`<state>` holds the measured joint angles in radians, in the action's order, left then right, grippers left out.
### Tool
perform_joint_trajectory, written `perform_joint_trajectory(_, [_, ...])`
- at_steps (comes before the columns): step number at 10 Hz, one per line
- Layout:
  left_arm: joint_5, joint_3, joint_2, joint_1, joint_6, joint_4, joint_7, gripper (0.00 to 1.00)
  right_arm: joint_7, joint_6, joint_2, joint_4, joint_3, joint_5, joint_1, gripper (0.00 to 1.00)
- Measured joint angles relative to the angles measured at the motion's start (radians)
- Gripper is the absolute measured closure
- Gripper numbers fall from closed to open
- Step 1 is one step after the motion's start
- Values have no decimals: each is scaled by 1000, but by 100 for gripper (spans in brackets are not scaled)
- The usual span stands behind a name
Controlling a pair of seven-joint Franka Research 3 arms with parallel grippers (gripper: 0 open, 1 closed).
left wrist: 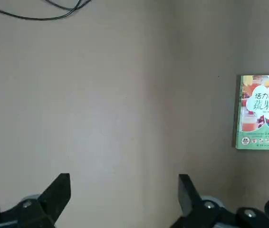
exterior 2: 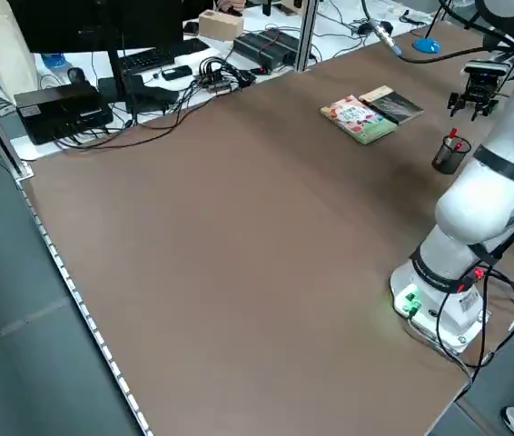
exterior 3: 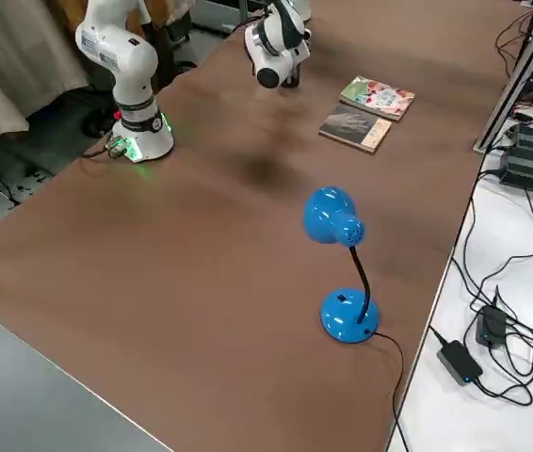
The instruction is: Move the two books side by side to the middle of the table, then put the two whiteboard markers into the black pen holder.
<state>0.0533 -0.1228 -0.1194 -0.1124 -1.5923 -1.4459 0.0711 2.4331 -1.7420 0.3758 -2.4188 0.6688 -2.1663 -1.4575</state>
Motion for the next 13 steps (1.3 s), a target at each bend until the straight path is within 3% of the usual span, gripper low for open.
perform_joint_trajectory(1, [0, 0, 0, 0, 0, -2, -3, 1, 6, 1, 0, 0, 3, -2, 0, 9])
perform_joint_trajectory(4, [-21, -1, 0, -1, -2, -5, -9, 1, 17, 16, -3, 5, 25, -14, 6, 8])
perform_joint_trajectory(5, [-22, -1, 0, 0, -2, -5, -12, 1, 14, 21, -7, 13, 49, -13, 9, 8])
perform_joint_trajectory(7, [-22, -1, 0, 0, -2, -5, -16, 1, -61, 22, -20, 59, 148, 56, 12, 8])
perform_joint_trajectory(10, [-21, -2, 0, 1, -3, -6, -17, 1, -300, 14, -31, 190, 316, 322, 49, 8])
perform_joint_trajectory(11, [-21, -2, 0, 1, -3, -6, -17, 1, -399, 12, -33, 242, 345, 443, 93, 8])
perform_joint_trajectory(13, [-21, -2, 0, 1, -4, -5, -17, 1, -613, 23, -36, 341, 357, 710, 220, 7])
